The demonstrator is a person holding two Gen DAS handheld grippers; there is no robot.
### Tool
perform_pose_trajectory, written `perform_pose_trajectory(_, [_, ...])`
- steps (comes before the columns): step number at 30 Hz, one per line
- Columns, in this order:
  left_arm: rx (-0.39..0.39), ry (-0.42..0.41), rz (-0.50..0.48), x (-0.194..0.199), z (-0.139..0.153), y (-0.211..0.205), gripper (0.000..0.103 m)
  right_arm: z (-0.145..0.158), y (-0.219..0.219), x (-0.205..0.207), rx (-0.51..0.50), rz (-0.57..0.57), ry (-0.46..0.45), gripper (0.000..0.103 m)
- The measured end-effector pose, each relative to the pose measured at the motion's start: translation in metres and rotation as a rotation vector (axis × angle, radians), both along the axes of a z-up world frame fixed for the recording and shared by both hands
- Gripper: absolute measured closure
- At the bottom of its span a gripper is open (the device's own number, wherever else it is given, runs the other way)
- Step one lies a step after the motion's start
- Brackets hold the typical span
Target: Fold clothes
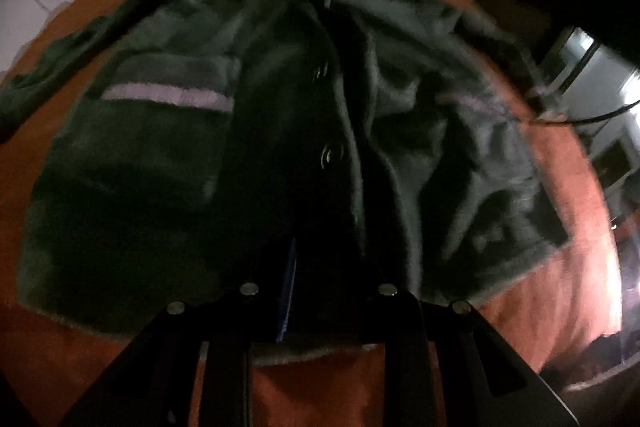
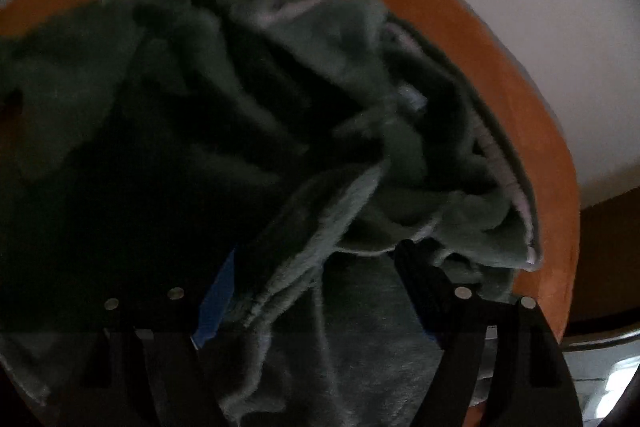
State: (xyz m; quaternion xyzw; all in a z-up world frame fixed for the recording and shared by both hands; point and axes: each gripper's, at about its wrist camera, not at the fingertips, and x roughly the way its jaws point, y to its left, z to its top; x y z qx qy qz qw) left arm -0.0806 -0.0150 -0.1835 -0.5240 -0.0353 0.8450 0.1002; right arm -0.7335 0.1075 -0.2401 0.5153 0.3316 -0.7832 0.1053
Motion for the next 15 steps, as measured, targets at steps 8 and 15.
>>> perform_pose_trajectory(8, [-0.040,0.009,-0.050,0.016,-0.022,0.000,0.079,0.023,0.101,-0.016,-0.382,-0.146,-0.106,0.026])
perform_pose_trajectory(15, [-0.051,0.019,-0.060,0.014,-0.022,0.001,0.078,0.047,0.129,0.009,-0.577,-0.126,-0.108,0.026])
